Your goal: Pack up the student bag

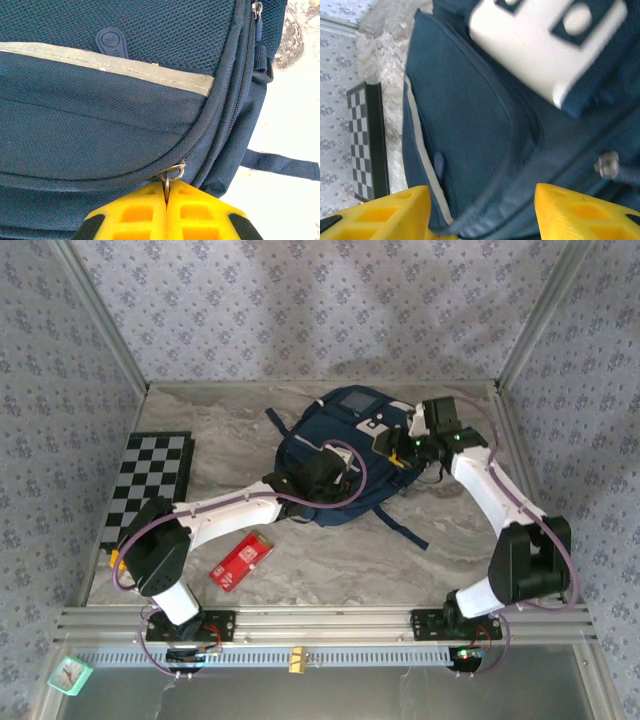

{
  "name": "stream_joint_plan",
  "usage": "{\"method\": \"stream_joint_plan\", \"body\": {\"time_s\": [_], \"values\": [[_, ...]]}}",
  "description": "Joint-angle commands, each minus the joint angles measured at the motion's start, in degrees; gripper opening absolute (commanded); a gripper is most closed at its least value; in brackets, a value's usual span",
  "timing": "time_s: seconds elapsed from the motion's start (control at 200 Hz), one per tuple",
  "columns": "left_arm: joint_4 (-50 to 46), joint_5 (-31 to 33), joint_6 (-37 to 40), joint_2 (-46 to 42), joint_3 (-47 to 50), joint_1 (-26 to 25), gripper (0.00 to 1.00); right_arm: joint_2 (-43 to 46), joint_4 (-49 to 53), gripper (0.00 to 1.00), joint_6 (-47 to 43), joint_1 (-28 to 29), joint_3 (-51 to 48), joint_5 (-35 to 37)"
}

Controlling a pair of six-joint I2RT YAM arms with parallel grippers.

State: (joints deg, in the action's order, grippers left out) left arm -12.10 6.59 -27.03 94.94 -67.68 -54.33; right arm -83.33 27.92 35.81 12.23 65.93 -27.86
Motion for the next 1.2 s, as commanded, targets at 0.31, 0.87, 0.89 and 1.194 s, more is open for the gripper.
{"method": "stream_joint_plan", "body": {"time_s": [0.31, 0.87, 0.89, 1.194], "values": [[1.5, -1.2, 1.1, -0.9, -0.3, 0.6, 0.00, 1.4, -18.9, 0.46, 21.4, 10.3, -11.1, 8.4], [-4.6, -2.8, 6.7, -6.0, 4.9, 4.0, 0.00, -1.1, -2.6, 0.00, -0.3, -1.2, -4.5, -2.4], [-5.3, -2.7, 6.8, -6.0, 5.1, 4.5, 0.00, -1.4, -1.8, 0.00, -2.0, -2.1, -3.9, -3.1], [0.7, -11.5, 5.8, -7.8, 8.1, 7.7, 0.00, -10.7, 1.5, 0.00, -7.7, -9.4, 9.5, -6.1]]}}
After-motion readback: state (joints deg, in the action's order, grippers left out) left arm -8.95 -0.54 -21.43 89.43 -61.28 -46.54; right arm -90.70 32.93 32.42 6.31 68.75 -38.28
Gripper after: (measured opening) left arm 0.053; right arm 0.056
